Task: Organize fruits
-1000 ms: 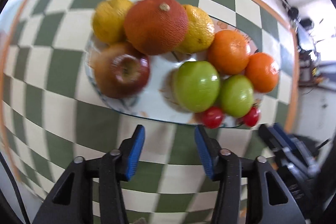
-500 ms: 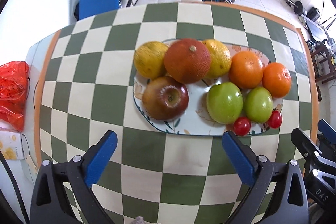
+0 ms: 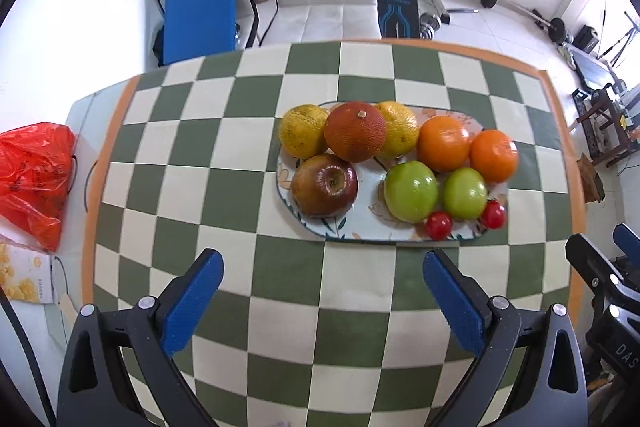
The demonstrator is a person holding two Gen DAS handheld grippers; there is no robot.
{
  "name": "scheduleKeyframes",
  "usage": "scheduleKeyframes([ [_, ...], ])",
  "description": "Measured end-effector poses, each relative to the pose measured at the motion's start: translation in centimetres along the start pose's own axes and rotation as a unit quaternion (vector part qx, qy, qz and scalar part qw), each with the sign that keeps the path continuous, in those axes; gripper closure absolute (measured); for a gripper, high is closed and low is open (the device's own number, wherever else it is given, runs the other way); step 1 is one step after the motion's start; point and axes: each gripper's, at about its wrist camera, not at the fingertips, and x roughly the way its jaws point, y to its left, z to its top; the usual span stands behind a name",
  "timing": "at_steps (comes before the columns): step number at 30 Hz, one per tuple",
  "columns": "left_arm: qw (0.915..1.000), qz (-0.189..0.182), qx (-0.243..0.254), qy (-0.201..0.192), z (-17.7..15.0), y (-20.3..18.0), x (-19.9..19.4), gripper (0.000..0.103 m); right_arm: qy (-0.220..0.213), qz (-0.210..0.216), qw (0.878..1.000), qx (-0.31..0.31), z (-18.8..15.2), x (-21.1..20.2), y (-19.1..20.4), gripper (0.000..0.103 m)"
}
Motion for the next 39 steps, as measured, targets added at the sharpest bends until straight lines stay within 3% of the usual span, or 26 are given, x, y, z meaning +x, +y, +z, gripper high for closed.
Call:
scheduleKeyframes([
  [20, 0.9907, -0.036, 0.001, -0.132, -10.1, 2.4, -19.1, 0.001, -0.112, 0.020, 0.993, -0.002, -9.4, -22.0, 1.2, 0.006],
  [31, 0.9855, -0.046, 0.006, -0.163, -15.0, 2.7, -24.9, 0.001, -0.152, 0.036, 0.988, -0.003, -13.4, -30.6, 1.9, 0.005],
  [39, 0.9810, -0.048, 0.008, -0.188, -16.9, 2.8, -27.8, 0.001, -0.162, 0.040, 0.986, -0.005, -15.5, -34.2, 2.3, 0.005],
])
